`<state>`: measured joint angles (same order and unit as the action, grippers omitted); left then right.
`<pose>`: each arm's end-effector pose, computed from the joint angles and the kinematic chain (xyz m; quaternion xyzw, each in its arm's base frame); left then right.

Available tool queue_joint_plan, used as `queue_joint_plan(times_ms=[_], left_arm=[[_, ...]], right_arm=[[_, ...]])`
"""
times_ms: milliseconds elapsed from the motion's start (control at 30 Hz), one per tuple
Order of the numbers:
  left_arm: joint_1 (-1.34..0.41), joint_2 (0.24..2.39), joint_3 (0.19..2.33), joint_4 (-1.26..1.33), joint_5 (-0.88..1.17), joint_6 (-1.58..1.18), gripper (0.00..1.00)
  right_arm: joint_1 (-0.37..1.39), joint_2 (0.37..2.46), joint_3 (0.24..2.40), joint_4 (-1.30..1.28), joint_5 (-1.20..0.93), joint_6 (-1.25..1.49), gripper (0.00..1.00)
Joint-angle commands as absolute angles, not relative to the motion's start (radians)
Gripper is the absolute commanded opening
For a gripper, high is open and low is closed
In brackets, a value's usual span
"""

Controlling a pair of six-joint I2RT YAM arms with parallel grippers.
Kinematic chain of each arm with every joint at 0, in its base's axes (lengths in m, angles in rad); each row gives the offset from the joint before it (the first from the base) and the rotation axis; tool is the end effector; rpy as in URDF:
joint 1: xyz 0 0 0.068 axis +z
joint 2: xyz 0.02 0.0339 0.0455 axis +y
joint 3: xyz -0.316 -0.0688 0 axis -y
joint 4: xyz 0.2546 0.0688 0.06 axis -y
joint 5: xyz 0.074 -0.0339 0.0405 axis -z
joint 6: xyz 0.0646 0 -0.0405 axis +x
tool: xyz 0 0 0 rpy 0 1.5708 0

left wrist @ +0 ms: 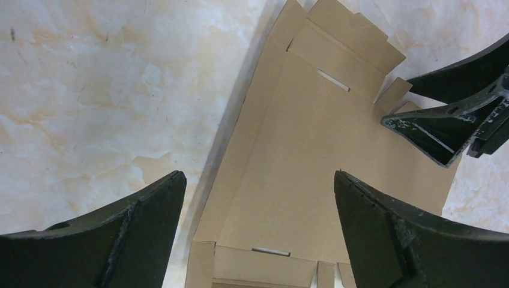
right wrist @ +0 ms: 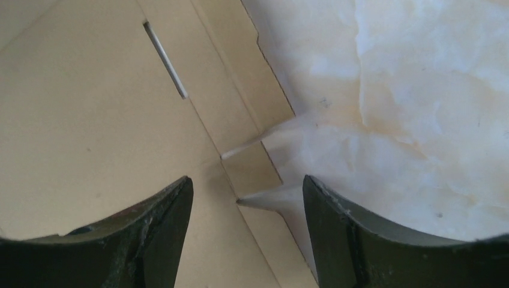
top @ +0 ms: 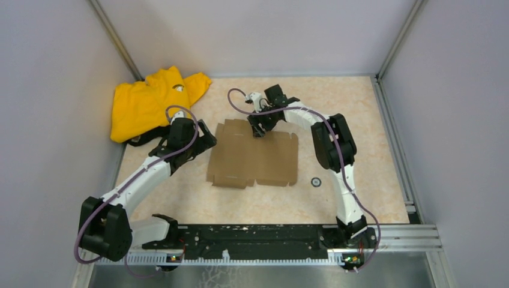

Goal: Fold the paper box

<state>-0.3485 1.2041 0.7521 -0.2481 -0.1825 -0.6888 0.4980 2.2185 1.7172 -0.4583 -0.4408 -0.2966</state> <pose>0.2551 -0.0802 0.2627 -0.1908 0.8834 -0.1364 0.4057 0.4602 0.2816 0.1873 -0.4207 0.8327 0.2369 0.2711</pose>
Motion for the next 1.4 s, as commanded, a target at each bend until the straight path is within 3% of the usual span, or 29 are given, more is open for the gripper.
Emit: queue_joint_plan(times_ms=[0,200,400,767,1067,1367], left_arm=[[-0.336,1.176,0.740,-0.261,-0.174,-0.692,0.99],[-0.329,1.165,0.732,-0.260,-0.174,-0.687,0.99],[-0.328,1.165,0.719,-0.254,-0.166,-0.686,0.99],[-0.327,1.171,0.708,-0.242,-0.159,-0.690,0.99],[-0.324,1.178,0.714,-0.238,-0.166,-0.684,0.99],[-0.321,1.222,0.726,-0.203,-0.121,-0.688,0.99]], right_arm=[[0.513,2.253,1.794,-0.463,-0.465,-0.315,0.66],[0.518,2.253,1.768,-0.430,-0.447,-0.296,0.61],[0.518,2.233,1.726,-0.392,-0.455,-0.278,0.49],[0.519,2.180,1.670,-0.358,-0.459,-0.262,0.03],[0.519,2.046,1.533,-0.282,-0.334,-0.155,0.00],[0.520,1.840,1.248,-0.167,-0.029,0.129,0.00]])
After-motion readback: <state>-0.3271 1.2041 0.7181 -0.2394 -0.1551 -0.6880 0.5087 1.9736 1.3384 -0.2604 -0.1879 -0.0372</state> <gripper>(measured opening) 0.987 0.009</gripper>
